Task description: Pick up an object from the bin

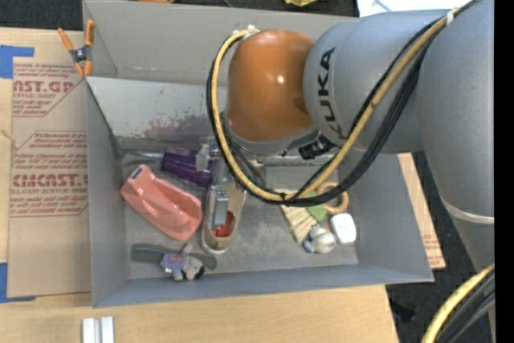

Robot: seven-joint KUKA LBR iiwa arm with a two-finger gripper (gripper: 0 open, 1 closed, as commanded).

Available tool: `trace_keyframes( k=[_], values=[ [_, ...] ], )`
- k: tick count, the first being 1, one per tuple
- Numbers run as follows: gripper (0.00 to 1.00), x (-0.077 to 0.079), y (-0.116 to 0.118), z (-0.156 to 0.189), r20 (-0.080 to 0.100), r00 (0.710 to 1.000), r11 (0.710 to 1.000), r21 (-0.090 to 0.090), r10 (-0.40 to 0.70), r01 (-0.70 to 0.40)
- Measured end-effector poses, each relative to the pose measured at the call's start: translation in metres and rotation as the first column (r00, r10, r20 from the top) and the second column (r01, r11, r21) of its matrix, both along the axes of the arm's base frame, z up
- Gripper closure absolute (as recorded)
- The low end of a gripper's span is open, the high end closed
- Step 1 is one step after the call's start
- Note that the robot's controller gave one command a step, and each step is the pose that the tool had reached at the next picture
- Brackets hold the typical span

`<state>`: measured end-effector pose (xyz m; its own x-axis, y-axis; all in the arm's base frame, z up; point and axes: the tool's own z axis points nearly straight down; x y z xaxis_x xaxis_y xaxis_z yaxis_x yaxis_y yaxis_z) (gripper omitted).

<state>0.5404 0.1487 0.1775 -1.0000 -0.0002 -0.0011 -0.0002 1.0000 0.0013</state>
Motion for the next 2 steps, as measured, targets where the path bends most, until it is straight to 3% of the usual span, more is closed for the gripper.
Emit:
trace_keyframes(
  k=[1, 2],
  values=[
    [0.0, -0.047, -0.043, -0.106, 0.008, 0.882, 0.882, -0.001, 0.471, -0.471],
    [0.0, -0.06, -0.026, -0.02, 0.007, 0.932, 0.932, 0.0, 0.362, -0.362]
  ],
)
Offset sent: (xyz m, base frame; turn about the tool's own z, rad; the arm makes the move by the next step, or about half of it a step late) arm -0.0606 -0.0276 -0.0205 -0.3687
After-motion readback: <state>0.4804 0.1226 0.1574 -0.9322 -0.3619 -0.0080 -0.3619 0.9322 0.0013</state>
